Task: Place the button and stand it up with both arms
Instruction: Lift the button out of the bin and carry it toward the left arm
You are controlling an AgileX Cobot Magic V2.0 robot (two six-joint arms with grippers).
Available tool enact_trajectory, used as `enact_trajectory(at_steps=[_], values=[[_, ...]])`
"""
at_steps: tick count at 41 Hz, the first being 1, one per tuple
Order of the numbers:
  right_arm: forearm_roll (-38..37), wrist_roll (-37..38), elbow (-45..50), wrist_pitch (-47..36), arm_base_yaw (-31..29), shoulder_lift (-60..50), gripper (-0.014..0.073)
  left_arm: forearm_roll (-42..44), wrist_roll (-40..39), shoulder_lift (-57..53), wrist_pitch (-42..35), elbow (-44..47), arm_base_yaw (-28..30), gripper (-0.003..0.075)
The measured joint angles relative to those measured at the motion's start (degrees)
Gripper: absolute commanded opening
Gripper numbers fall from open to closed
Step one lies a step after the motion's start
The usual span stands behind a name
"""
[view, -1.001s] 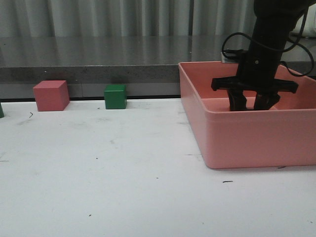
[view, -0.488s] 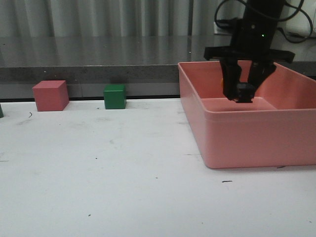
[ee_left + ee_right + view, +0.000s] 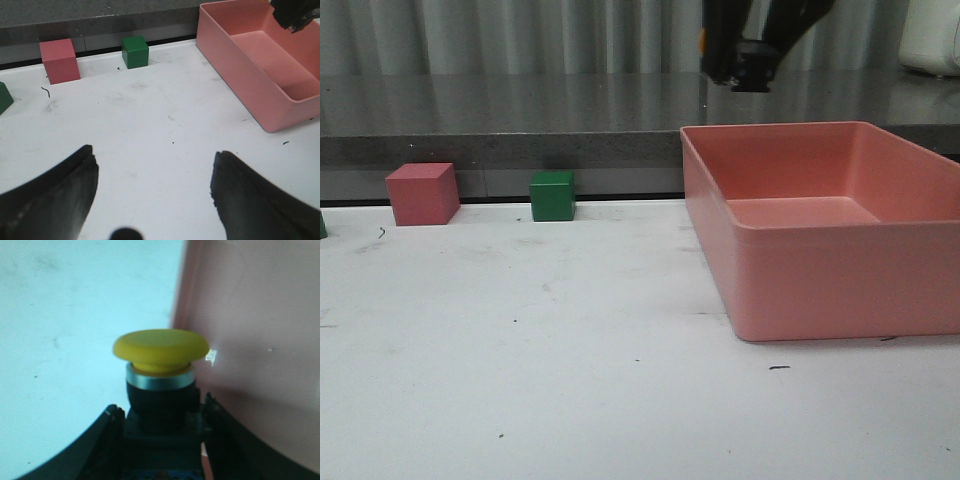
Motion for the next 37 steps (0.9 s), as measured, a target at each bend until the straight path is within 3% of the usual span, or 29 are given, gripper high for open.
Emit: enact_trajectory(at_steps=[11, 20, 37], values=[[-0.99, 6.42, 0.0, -1.93, 11.53, 0.24, 0.0231, 0.0, 0.0, 0.0, 0.0, 0.0, 0.0, 0.0474], [-5.13, 15.83, 0.0, -4.98, 18.65, 4.49, 0.0231, 0.0, 0.0, 0.0, 0.0, 0.0, 0.0, 0.0473], [-5.18, 27.95, 0.0, -12.8, 20.7, 16.52, 0.0232, 0.0, 0.0, 0.0, 0.0, 0.0, 0.0, 0.0473]])
